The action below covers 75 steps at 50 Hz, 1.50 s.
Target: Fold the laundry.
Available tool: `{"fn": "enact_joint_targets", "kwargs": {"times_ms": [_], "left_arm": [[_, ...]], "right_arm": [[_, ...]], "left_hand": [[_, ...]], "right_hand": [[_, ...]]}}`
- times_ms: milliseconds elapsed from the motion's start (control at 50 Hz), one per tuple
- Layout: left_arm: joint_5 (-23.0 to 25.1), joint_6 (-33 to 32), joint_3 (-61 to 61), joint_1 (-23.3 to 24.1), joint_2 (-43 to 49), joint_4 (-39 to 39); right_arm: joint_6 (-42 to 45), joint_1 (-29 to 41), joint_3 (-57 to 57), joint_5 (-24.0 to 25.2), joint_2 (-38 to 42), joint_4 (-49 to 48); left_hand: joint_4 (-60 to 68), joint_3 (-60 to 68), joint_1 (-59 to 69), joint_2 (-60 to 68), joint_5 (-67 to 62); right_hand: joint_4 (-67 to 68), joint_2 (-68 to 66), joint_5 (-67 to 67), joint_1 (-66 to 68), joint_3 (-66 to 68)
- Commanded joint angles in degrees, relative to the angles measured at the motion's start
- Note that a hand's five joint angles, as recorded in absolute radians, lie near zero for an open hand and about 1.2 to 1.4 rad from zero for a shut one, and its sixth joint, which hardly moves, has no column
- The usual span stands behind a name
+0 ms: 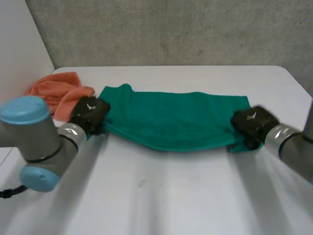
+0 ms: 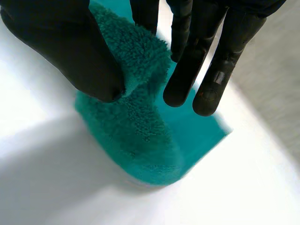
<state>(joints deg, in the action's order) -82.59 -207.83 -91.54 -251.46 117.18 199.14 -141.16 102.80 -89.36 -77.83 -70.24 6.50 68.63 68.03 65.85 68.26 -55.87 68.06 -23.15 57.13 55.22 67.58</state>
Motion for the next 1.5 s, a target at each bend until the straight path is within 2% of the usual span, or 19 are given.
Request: {"fn": "enact_joint_targets", "kwargs": {"times_ms": [20, 100, 240, 340, 400, 480, 580, 700, 800, 820, 880, 940, 1020, 1120, 1220, 1340, 1360, 1420, 1500], "left_arm": [[-0.1, -0.1, -7.9, 0.4, -26.8, -2.1], [0.1, -0.4, -7.7, 0.1, -35.3, -8.3], [0.3, -0.9, -4.8, 0.2, -35.2, -22.1], [0.3, -5.2, -2.1, 0.3, -25.5, -25.8], [0.1, -7.1, 0.3, 0.5, -19.9, -25.7], [-0.6, -8.6, 8.6, 1.6, -7.3, -26.0], [-3.0, -8.9, 26.4, 4.0, 7.8, -25.9], [-6.9, -8.9, 47.4, 4.2, 15.8, -21.5], [-7.7, -8.5, 58.7, 4.7, 16.1, -8.1], [-8.1, -8.3, 59.6, 4.6, 15.5, -3.0], [-9.1, -8.2, 59.5, 4.8, 13.1, 4.6], [-9.6, -8.1, 58.4, 5.1, 11.1, 5.6], [-9.6, -6.6, 52.0, 5.2, 9.3, 3.3], [-9.3, -3.9, 36.9, 4.6, 4.8, 1.8], [-8.5, -4.0, 22.6, 4.7, 3.1, 1.9], [-7.8, -4.1, 9.8, 5.1, 2.8, 1.8], [-7.8, -4.2, 7.1, 5.2, 2.8, 2.0], [-7.8, -4.2, 4.4, 5.2, 2.8, 2.0], [-7.8, -4.2, 1.7, 5.4, 2.7, 2.1]], "right_arm": [[2.0, -0.1, 6.4, 0.4, -16.3, 5.3], [2.7, -0.1, 11.6, 0.6, -20.0, 10.4], [7.0, -0.4, 16.0, 0.5, -18.4, 19.9], [14.1, -0.2, 17.1, -0.6, -8.8, 26.7], [15.7, -0.1, 17.6, -1.9, -5.0, 27.2], [15.7, 0.4, 20.9, -4.7, 2.0, 27.0], [15.1, 0.7, 30.7, -8.6, 12.5, 21.0], [12.6, 3.5, 43.1, -12.2, 17.8, 7.1], [12.2, 4.7, 51.6, -12.4, 17.6, -11.7], [12.2, 4.7, 51.9, -12.3, 17.2, -14.6], [12.1, 4.8, 51.7, -12.3, 15.0, -22.7], [12.2, 5.1, 51.1, -11.7, 13.9, -23.0], [12.1, 5.2, 50.8, -8.5, 13.6, -15.7], [12.5, 4.8, 50.1, -3.7, 14.3, 0.8], [14.7, 4.4, 46.2, -1.8, 15.8, 13.4], [24.6, 4.4, 36.6, -1.2, 17.2, 22.2], [29.1, 4.2, 33.1, -1.6, 17.9, 23.3], [36.4, 3.4, 28.1, -2.1, 18.9, 22.9], [40.6, 2.5, 24.5, -2.1, 18.9, 20.5]], "left_hand": [[11.4, 12.0, 14.2, 11.7, -14.1], [11.4, 12.0, 14.2, 11.7, -14.1], [11.4, 12.0, 14.2, 11.7, -14.1], [11.4, 12.0, 14.2, 11.7, -14.1], [11.4, 12.0, 14.2, 11.7, -14.1], [11.4, 12.0, 14.2, 11.7, -14.1], [11.4, 12.0, 14.2, 11.7, -14.1], [11.4, 12.0, 14.2, 11.7, -14.1], [11.4, 12.0, 14.2, 11.7, -14.1], [11.4, 12.0, 14.2, 11.7, -14.1], [11.4, 12.0, 14.2, 11.7, -14.1], [11.4, 12.0, 14.2, 11.7, -14.1], [11.4, 12.0, 14.2, 11.7, -14.1], [11.4, 12.0, 14.2, 11.7, -14.1], [11.4, 12.0, 14.2, 11.7, -14.1], [11.4, 12.0, 14.2, 11.7, -14.1], [11.4, 12.0, 14.2, 11.7, -14.1], [11.4, 12.0, 14.2, 11.7, -14.1], [11.4, 12.0, 14.2, 11.7, -14.1]], "right_hand": [[11.9, -56.9, 12.9, 24.8, 12.4], [11.9, -56.9, 12.9, 24.8, 12.4], [11.9, -56.9, 12.9, 24.8, 12.4], [11.9, -56.9, 12.9, 24.8, 12.4], [11.9, -56.9, 12.9, 24.8, 12.4], [11.9, -56.9, 12.9, 24.8, 12.4], [11.9, -56.9, 12.9, 24.8, 12.4], [11.9, -56.9, 12.9, 24.8, 12.4], [11.9, -56.9, 12.9, 24.8, 12.4], [11.9, -56.9, 12.9, 24.8, 12.4], [11.9, -56.9, 12.9, 24.8, 12.4], [11.9, -56.9, 12.9, 24.8, 12.4], [11.9, -56.9, 12.9, 24.8, 12.4], [11.9, -56.9, 12.9, 24.8, 12.4], [11.9, -56.9, 12.9, 24.8, 12.4], [11.9, -56.9, 12.9, 24.8, 12.4], [11.9, -56.9, 12.9, 24.8, 12.4], [11.9, -56.9, 12.9, 24.8, 12.4], [11.9, -56.9, 12.9, 24.8, 12.4]]}}
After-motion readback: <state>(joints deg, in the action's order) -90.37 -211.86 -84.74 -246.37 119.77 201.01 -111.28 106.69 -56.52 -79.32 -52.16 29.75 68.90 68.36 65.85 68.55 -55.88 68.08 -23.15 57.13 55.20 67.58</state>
